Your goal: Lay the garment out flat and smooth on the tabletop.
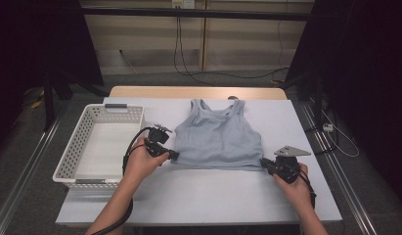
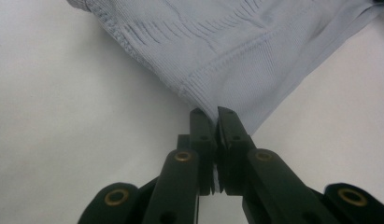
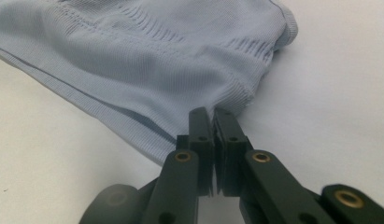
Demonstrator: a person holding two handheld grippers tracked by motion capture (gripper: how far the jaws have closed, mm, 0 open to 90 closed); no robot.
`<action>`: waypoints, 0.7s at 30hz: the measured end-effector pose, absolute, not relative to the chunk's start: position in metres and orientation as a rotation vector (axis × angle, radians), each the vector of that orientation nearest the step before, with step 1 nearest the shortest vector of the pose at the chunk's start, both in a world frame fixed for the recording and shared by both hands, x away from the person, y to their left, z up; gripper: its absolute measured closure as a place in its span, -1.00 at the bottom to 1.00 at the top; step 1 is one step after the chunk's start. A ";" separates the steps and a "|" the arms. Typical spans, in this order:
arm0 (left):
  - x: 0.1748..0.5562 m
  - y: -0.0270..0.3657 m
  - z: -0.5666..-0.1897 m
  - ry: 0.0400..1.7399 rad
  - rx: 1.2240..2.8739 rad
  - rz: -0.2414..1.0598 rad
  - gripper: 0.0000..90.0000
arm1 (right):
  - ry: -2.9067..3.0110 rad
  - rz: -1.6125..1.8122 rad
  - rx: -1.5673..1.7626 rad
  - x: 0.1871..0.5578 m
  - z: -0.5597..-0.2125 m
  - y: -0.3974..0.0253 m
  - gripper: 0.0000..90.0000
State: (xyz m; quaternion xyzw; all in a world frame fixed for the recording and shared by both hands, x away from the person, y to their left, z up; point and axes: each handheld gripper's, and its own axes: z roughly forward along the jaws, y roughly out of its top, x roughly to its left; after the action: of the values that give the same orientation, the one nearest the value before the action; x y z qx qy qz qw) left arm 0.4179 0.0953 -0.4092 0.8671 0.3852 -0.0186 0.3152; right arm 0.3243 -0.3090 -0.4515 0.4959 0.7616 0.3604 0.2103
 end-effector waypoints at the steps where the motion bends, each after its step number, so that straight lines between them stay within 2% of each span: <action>1: 0.418 0.095 -0.409 1.018 2.284 -0.047 0.92 | 2.118 1.002 1.377 0.324 -0.452 -0.309 0.95; 21: 0.413 0.104 -0.407 1.047 2.297 -0.026 0.92 | 2.144 1.009 1.340 0.327 -0.451 -0.301 0.95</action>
State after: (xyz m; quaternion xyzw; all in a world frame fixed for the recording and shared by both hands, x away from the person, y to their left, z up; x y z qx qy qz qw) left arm 0.4126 0.1037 -0.4067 0.8669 0.3952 -0.0097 0.3037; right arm 0.3267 -0.3008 -0.4512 0.4814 0.7704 0.3626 0.2080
